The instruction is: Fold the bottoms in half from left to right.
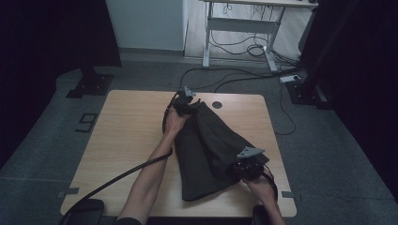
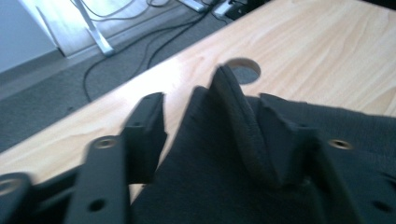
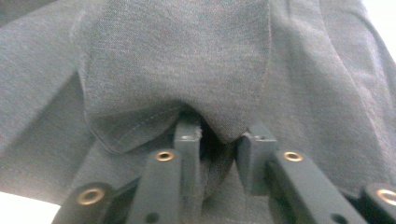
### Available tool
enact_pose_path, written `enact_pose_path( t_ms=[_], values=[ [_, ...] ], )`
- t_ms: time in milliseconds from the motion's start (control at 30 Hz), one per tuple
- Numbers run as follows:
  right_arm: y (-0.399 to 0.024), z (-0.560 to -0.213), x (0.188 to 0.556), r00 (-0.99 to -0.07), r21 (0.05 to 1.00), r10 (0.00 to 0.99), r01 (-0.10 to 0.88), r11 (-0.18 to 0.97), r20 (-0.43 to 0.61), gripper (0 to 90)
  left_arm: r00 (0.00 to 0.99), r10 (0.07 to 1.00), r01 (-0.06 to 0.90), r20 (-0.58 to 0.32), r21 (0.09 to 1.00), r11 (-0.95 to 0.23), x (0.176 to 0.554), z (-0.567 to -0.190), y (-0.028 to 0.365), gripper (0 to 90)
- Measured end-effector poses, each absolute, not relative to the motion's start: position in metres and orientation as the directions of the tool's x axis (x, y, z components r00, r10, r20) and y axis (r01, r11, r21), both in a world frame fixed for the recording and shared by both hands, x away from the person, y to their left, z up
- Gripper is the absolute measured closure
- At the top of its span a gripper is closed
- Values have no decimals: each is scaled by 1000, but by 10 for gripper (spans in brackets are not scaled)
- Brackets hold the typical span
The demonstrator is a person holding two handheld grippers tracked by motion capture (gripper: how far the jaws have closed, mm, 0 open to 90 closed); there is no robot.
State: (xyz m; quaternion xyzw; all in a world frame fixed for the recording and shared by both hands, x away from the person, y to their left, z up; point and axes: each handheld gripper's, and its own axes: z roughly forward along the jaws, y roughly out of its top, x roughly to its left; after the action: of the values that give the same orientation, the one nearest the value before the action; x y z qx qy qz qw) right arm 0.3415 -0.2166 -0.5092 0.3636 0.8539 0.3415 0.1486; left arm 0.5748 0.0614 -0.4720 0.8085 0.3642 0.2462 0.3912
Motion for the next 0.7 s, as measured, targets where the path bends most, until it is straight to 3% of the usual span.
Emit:
enact_pose_path(
  t_ms=[67,100,200,300,700],
  values=[
    [-218,-509,342,-688,692,726,518,503,-12,663,611,784,391,112,818,-422,574,-469,64,387],
    [-222,-509,341,-673,694,740,524,494,-19,577,601,793,393,102,826,-404,574,-462,69,334],
    [-229,-508,339,-661,694,750,537,480,-7,438,592,800,389,95,836,-387,571,-455,76,291],
    [-238,-506,336,-652,695,759,548,466,5,370,590,802,391,93,836,-385,569,-449,82,229],
    [-249,-474,322,-650,731,760,532,427,29,317,669,740,381,68,824,-420,521,-460,96,99]
  ],
)
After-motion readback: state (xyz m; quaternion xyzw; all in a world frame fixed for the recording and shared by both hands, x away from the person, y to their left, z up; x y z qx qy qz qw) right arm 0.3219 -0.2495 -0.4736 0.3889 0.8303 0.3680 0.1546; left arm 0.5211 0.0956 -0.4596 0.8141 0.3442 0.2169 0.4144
